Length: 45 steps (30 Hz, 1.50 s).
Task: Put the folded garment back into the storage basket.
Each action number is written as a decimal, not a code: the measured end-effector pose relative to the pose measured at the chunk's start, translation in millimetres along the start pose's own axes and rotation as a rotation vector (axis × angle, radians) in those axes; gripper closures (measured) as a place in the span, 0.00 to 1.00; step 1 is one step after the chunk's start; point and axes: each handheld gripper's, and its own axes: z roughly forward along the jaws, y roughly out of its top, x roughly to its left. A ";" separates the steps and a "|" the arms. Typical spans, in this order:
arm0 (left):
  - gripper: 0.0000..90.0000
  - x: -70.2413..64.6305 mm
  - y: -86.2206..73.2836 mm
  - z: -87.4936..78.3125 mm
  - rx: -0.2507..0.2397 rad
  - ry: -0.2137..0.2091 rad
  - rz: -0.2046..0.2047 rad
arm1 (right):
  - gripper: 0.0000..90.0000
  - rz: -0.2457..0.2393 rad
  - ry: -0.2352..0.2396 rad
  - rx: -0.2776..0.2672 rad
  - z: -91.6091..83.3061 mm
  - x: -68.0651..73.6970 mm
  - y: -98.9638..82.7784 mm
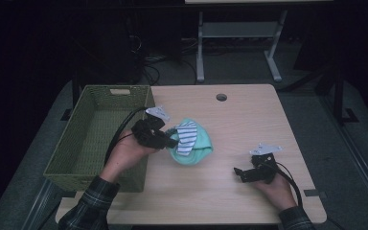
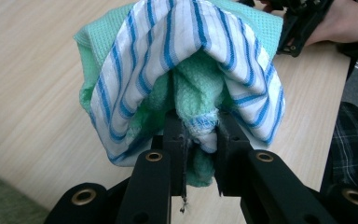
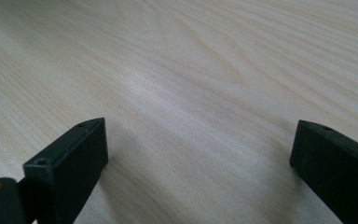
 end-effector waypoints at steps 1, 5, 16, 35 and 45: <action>0.85 0.8 -0.5 -1.8 -0.006 0.004 -0.009 | 0.04 0.000 0.000 0.000 0.0 0.0 0.0; 0.85 7.2 -3.0 -11.1 -0.009 0.022 -0.015 | 0.04 0.001 -0.001 0.001 0.1 -0.1 0.1; 0.85 23.5 -12.6 -38.3 -0.024 0.084 -0.058 | 0.02 0.003 -0.003 0.006 0.4 -0.2 0.3; 0.85 47.9 -32.0 -87.6 -0.056 0.201 -0.136 | 0.00 0.010 -0.012 0.012 0.9 -0.3 0.4; 0.85 60.8 -47.4 -108.8 -0.073 0.271 -0.185 | 0.00 0.014 -0.011 0.013 0.9 -0.3 0.3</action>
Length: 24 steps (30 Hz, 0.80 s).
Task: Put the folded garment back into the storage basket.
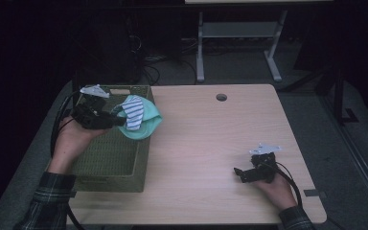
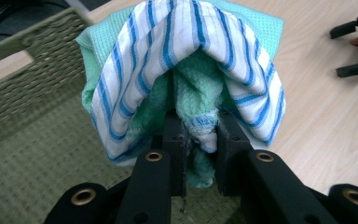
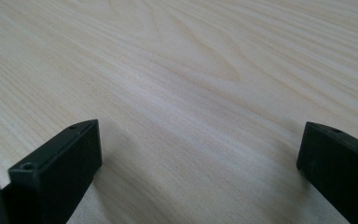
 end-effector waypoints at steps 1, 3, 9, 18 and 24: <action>0.85 2.8 -2.3 -2.8 -0.003 0.011 -0.015 | 0.00 0.000 0.000 0.000 0.0 0.0 0.0; 0.85 7.1 -5.0 -5.9 -0.009 0.023 -0.024 | 0.00 -0.001 0.000 0.000 0.0 0.0 0.0; 0.85 20.8 -17.4 -10.9 -0.009 0.060 -0.072 | 0.00 -0.001 0.000 0.000 0.0 0.0 0.0; 0.85 36.1 -38.6 -4.1 0.003 0.099 -0.139 | 0.00 -0.002 -0.001 -0.001 0.0 -0.1 0.0; 0.85 44.4 -54.4 6.5 0.015 0.115 -0.177 | 0.00 -0.001 0.000 0.000 0.0 -0.1 0.0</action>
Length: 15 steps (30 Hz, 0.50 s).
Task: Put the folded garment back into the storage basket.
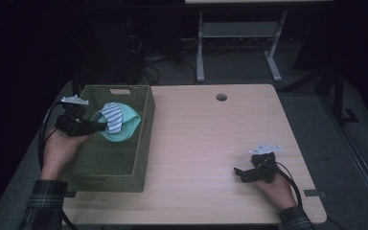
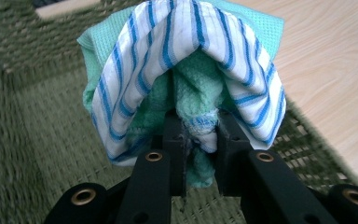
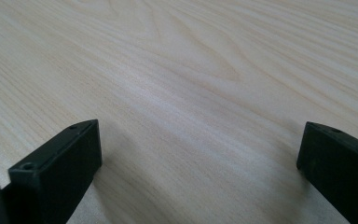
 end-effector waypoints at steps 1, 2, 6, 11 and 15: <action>0.85 1.3 -2.2 1.8 0.003 0.006 -0.006 | 0.00 0.000 0.000 0.000 0.0 0.0 0.0; 0.85 2.9 -4.8 3.9 0.006 0.011 -0.012 | 0.00 0.000 0.000 0.001 0.0 0.0 0.0; 0.85 7.2 -12.6 9.8 0.014 0.027 -0.027 | 0.00 0.000 0.000 0.000 0.0 0.0 0.0; 0.85 12.1 -21.4 18.1 0.034 0.052 -0.036 | 0.00 0.001 0.000 0.000 0.0 0.0 0.0; 0.85 14.8 -27.3 25.1 0.045 0.060 -0.044 | 0.00 0.000 0.000 0.000 0.0 0.0 0.0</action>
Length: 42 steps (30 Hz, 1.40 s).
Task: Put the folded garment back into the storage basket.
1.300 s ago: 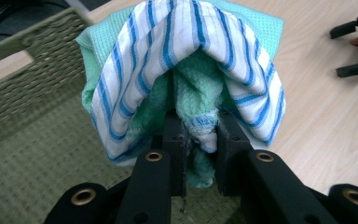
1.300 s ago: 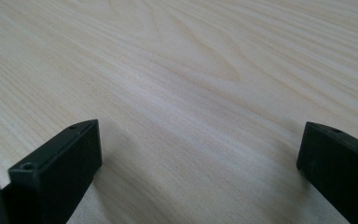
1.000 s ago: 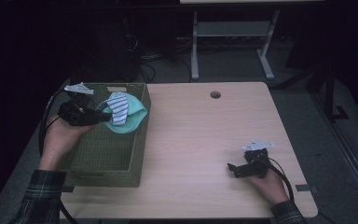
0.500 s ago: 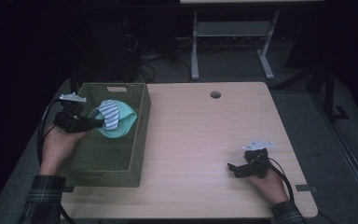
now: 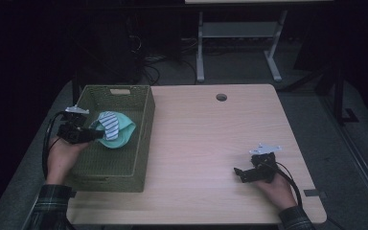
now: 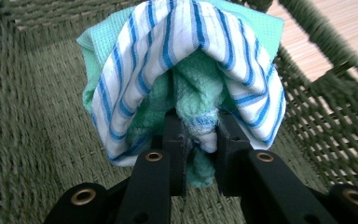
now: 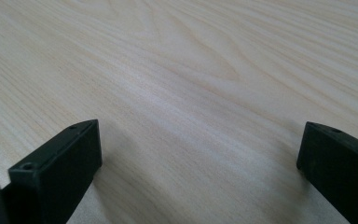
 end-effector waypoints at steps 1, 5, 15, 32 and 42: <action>0.85 0.5 -1.3 1.9 0.003 0.003 0.000 | 0.00 0.001 0.000 0.000 0.0 0.1 0.0; 0.85 1.8 -5.8 9.7 0.011 0.006 -0.008 | 0.00 0.000 0.000 0.000 0.0 0.0 0.0; 0.85 0.0 -16.1 30.5 0.046 0.017 -0.004 | 0.00 0.001 0.000 0.000 0.0 0.1 0.0; 0.81 -0.4 -23.2 60.8 0.220 0.014 0.006 | 0.00 0.001 0.001 0.001 -0.1 0.1 0.0; 0.68 -2.3 -25.4 70.7 0.307 0.017 0.024 | 0.00 0.000 -0.001 0.001 -0.2 0.2 -0.1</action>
